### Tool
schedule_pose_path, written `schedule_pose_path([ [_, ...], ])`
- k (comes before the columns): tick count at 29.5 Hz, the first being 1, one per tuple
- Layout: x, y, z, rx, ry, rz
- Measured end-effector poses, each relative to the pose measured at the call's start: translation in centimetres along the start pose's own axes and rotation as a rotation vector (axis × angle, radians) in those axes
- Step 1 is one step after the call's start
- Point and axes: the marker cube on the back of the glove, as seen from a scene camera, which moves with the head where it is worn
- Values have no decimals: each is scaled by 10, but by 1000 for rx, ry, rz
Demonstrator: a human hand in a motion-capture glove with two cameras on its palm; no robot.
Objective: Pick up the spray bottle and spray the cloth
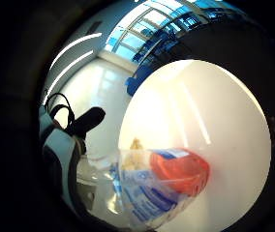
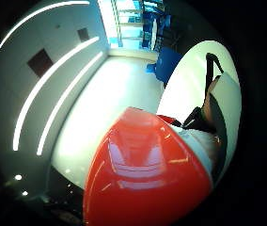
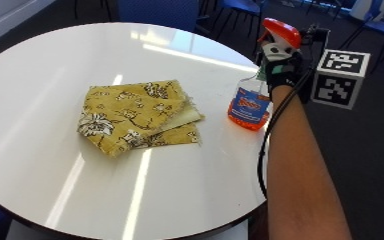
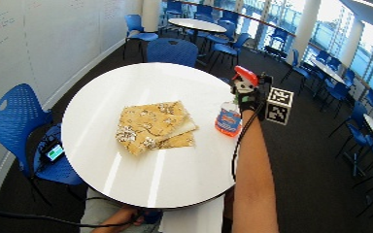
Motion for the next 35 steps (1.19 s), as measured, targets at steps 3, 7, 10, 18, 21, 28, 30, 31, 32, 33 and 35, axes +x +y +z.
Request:
schedule_pose_path([
  [3, -8, -3, 3, 5, 1, -13],
  [7, -10, -4, 5, 8, -4, -17],
  [10, -2, -3, 4, 12, -9, 2],
  [18, 30, 2, 3, 7, 115, 45],
  [21, 23, 4, 10, -28, 246, -25],
  [28, -12, 18, 24, -105, 537, -208],
  [30, -20, 21, 27, -120, 569, -207],
  [31, -23, 22, 29, -129, 577, -204],
  [32, -26, 24, 31, -139, 583, -204],
  [33, -29, 25, 33, -149, 590, -208],
  [35, -34, 28, 38, -171, 614, -232],
])
